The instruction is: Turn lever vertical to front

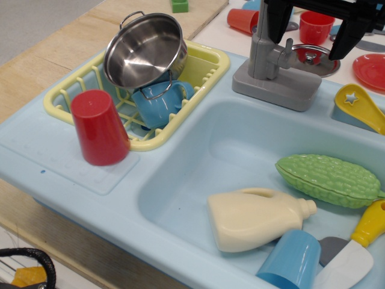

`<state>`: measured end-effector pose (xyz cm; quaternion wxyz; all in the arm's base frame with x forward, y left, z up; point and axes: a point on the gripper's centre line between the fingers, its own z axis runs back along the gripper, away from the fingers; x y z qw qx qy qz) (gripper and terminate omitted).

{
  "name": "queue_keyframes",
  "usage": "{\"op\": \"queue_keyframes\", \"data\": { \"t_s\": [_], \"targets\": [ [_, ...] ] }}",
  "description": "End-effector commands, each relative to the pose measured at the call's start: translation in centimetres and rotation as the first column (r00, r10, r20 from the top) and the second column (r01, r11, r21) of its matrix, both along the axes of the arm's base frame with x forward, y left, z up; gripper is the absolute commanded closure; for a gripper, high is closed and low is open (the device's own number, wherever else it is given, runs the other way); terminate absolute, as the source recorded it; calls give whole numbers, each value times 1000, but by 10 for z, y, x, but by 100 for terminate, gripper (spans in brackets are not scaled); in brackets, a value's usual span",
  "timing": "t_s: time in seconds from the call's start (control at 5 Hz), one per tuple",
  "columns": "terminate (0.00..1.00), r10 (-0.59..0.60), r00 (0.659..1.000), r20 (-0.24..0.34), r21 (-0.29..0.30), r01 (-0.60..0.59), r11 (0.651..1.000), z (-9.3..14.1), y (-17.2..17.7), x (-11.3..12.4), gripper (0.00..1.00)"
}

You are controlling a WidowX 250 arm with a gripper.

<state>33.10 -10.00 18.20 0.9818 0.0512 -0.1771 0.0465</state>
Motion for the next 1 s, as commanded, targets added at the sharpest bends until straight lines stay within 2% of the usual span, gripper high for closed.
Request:
{"op": "queue_keyframes", "data": {
  "t_s": [0.0,0.4,0.8],
  "targets": [
    [0,15,998,58,-28,-14,1000,5,6,6,100],
    [0,40,998,49,-55,-37,998,-4,8,5,100],
    [0,120,992,43,-75,-116,990,-4,12,-17,100]
  ]
}}
